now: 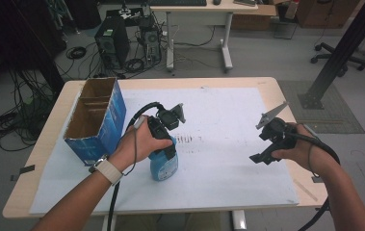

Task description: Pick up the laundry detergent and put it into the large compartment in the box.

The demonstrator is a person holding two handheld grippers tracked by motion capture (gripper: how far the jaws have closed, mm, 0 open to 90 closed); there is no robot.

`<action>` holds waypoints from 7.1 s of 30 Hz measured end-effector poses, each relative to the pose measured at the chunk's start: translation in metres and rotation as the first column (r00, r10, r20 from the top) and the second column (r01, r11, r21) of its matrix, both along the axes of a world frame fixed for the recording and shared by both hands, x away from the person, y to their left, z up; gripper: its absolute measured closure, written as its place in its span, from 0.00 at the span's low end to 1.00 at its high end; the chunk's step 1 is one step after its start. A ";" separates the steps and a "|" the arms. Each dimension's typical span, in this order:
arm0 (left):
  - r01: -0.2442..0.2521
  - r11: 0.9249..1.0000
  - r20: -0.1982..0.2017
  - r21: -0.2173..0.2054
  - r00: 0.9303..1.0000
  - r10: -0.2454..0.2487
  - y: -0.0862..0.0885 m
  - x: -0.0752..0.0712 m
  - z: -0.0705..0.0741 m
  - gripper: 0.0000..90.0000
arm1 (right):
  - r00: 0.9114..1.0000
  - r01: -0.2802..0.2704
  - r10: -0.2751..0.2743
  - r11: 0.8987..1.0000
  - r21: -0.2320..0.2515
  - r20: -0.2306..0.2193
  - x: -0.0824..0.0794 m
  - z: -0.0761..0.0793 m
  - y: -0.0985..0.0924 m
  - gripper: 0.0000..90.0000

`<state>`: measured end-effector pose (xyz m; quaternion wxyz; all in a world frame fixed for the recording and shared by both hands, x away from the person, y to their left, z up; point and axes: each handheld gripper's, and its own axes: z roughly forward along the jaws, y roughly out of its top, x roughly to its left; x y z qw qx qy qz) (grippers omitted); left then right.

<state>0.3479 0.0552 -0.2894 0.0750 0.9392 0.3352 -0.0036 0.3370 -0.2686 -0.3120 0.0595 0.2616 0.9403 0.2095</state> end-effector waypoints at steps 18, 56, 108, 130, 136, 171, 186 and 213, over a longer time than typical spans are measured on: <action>-0.010 1.000 0.023 0.000 1.000 0.010 0.001 0.000 0.020 0.41 | 1.000 0.006 -0.006 1.000 0.000 0.007 -0.001 0.004 -0.002 0.12; -0.122 0.993 0.067 -0.002 0.990 0.122 0.020 -0.004 0.072 0.41 | 1.000 0.000 0.000 1.000 0.005 0.012 -0.002 0.004 -0.001 0.12; -0.332 0.942 0.096 -0.040 0.937 0.335 0.070 0.000 0.146 0.42 | 0.999 -0.021 0.020 1.000 0.008 0.035 0.004 0.012 0.005 0.12; -0.443 0.895 0.119 -0.055 0.887 0.446 0.095 0.013 0.180 0.42 | 0.999 -0.020 0.020 1.000 0.008 0.031 0.005 0.011 0.003 0.12; -0.468 0.882 0.124 -0.050 0.873 0.471 0.102 0.016 0.187 0.42 | 0.999 -0.021 0.020 1.000 0.008 0.031 0.006 0.011 0.003 0.12; -0.598 0.798 0.137 -0.078 0.786 0.603 0.148 0.032 0.211 0.42 | 0.999 -0.022 0.022 1.000 0.009 0.024 0.014 0.007 0.004 0.12; -0.660 0.748 0.168 -0.072 0.731 0.662 0.168 0.040 0.210 0.42 | 1.000 -0.016 0.016 1.000 0.012 0.016 0.016 0.004 0.002 0.12; -0.698 0.715 0.182 -0.034 0.699 0.692 0.187 0.061 0.173 0.41 | 1.000 0.002 -0.002 1.000 0.013 0.010 0.022 -0.001 -0.005 0.12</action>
